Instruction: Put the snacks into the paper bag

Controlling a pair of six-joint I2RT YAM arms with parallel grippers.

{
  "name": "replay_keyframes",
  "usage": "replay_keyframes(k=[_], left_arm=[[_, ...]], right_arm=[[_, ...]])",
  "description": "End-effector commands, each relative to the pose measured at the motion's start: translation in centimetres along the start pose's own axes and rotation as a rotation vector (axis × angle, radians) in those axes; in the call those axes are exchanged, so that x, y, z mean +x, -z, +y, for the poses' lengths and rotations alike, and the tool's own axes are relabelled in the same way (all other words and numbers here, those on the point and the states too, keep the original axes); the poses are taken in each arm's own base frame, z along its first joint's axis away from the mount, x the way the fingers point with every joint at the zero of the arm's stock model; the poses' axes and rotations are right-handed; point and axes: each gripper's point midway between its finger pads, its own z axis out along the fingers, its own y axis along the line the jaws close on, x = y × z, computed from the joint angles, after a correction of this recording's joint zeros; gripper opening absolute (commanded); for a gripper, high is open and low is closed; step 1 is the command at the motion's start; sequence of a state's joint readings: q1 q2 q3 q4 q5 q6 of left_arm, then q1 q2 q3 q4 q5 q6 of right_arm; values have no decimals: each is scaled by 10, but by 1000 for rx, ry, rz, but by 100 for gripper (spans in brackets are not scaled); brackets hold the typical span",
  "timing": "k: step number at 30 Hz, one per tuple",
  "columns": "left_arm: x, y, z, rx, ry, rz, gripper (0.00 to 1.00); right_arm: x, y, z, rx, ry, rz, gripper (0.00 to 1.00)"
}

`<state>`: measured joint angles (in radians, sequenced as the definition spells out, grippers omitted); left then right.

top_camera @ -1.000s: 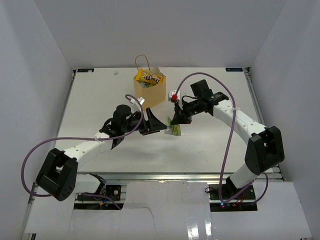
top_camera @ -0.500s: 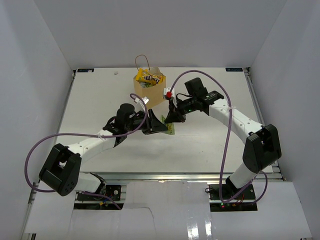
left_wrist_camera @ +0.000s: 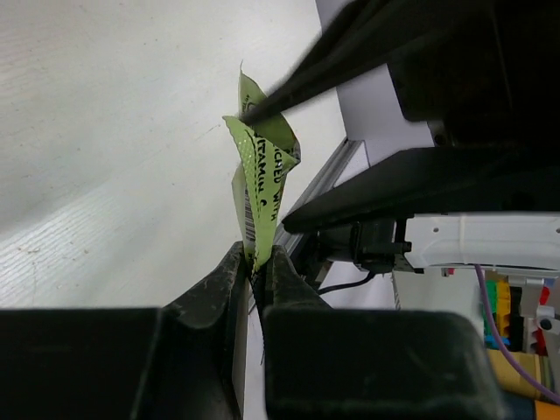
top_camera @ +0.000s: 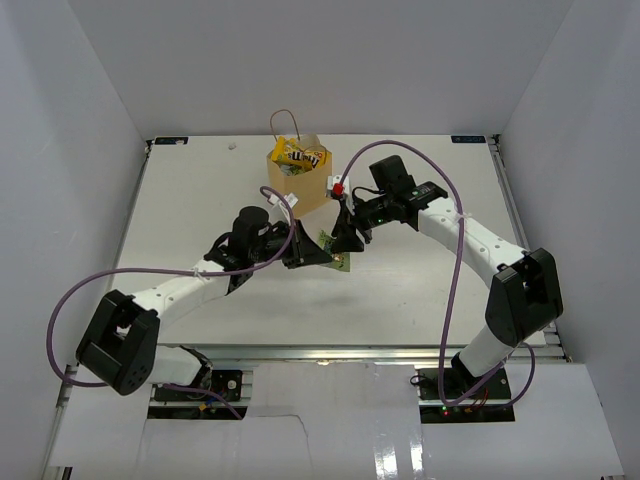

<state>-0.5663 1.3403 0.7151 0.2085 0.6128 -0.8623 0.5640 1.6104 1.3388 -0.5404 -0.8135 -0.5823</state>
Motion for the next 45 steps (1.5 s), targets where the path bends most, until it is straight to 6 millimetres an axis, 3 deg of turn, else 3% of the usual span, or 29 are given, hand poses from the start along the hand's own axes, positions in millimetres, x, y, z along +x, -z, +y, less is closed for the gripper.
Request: replay_keyframes(k=[1, 3, 4, 5, 6, 8, 9, 12, 13, 15, 16, 22, 28, 32, 40, 45], left_arm=[[-16, 11, -21, 4, -120, -50, 0], [-36, 14, -20, -73, -172, -107, 0], [-33, 21, -10, -146, -171, -91, 0], [-46, 26, 0, -230, -236, -133, 0], [-63, 31, -9, -256, -286, -171, 0], [-77, 44, -2, -356, -383, -182, 0], [-102, 54, -13, -399, -434, -252, 0], [-134, 74, -16, -515, -563, -312, 0], [-149, 82, -28, -526, -601, -348, 0], [-172, 97, -28, -598, -675, -395, 0], [-185, 103, -38, -602, -700, -426, 0], [-240, 127, -42, -652, -799, -491, 0], [-267, 103, -34, -616, -890, -429, 0], [-280, 89, -40, -568, -912, -425, 0], [-296, 67, -34, -530, -975, -418, 0], [-290, 65, -42, -484, -992, -407, 0]], right_arm=[[-11, 3, -2, 12, 49, -23, 57], [-16, 7, -4, 29, 61, -24, 63], [-26, 12, -5, 43, 87, -38, 65], [-32, 17, -7, 56, 100, -50, 66], [-36, 26, -14, 77, 105, -64, 66], [-59, 44, -21, 100, 134, -117, 68], [-62, 59, -32, 134, 129, -137, 68], [-74, 89, -49, 193, 129, -180, 70], [-76, 96, -51, 202, 130, -189, 70], [-69, 107, -56, 230, 113, -191, 70], [-65, 108, -56, 232, 105, -189, 71], [-29, 108, -47, 238, 53, -160, 71], [-5, 106, -39, 233, 2, -145, 71], [6, 104, -34, 228, -20, -138, 71], [21, 101, -30, 223, -52, -127, 71], [26, 101, -28, 222, -61, -124, 71]])
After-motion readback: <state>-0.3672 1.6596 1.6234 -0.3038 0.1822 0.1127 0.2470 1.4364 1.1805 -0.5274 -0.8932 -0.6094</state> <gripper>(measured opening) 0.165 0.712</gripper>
